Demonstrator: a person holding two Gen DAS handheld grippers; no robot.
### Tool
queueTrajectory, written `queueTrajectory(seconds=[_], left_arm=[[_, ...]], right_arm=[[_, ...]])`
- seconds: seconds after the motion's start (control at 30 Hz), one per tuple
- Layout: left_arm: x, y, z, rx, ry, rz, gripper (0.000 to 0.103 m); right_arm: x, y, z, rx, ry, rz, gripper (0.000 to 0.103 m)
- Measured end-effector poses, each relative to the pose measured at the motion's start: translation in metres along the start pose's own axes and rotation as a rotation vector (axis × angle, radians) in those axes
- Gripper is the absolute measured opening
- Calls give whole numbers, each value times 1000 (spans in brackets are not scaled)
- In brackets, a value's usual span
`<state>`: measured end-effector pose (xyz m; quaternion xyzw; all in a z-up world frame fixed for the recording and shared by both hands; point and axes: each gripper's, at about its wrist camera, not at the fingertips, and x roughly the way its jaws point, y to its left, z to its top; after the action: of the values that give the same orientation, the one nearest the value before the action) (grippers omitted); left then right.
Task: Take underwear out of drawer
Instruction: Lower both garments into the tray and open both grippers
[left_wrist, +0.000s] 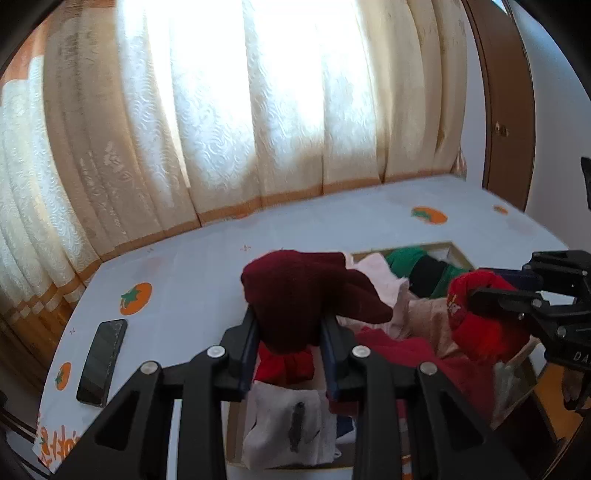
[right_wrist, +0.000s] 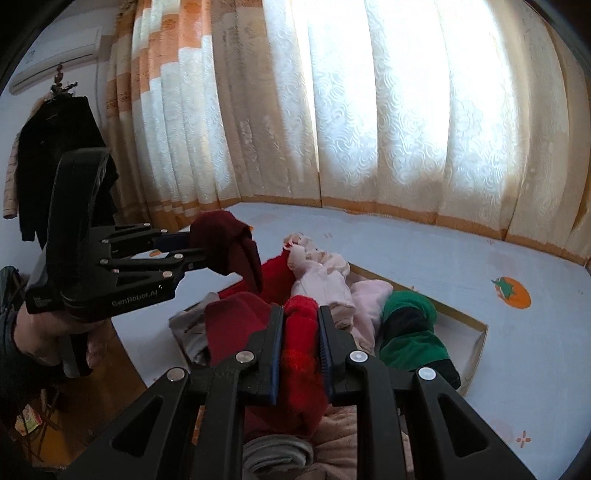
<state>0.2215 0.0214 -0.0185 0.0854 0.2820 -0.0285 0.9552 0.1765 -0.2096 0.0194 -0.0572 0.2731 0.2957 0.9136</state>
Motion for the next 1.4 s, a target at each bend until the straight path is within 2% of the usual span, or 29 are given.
queueTrajectory(seconds=[0.13,0.23,0.43,0.47,0.53,0.57,0.6,0.63,0.67,0.7,0.8,1.07,1.4], left_arm=[[19,-5,-8,3,66,-4,29],[31,-9,-19,11,105,6,35],[30,-10,-27,12,100,19,41],[28,-10,-27,12,93,25,45],[23,-9,-27,11,78,33,49],[21,-8,-27,10,71,35,53],[19,-8,-27,11,64,39,57],[17,-7,-26,12,58,43,60],[12,-7,-26,11,45,45,67],[8,-7,-26,10,33,46,75],[-5,-5,-27,4,-2,54,84],[-53,-13,-42,-5,-73,19,98],[-97,-21,-67,-40,-132,2,101]], right_arm=[[17,-4,-6,11,49,-9,19],[25,-6,-13,15,83,-8,21],[26,-13,-17,31,92,-19,22],[26,-13,-17,30,93,-23,23],[24,-14,-17,34,91,-29,28],[22,-14,-17,35,88,-33,38],[20,-13,-17,36,82,-37,51],[16,-10,-18,33,71,-37,58],[13,-8,-18,27,60,-39,65],[9,-5,-18,17,47,-45,66],[-3,3,-20,-5,20,-55,66],[-39,17,-32,-6,-2,-38,68],[-89,26,-56,24,-79,-50,74]])
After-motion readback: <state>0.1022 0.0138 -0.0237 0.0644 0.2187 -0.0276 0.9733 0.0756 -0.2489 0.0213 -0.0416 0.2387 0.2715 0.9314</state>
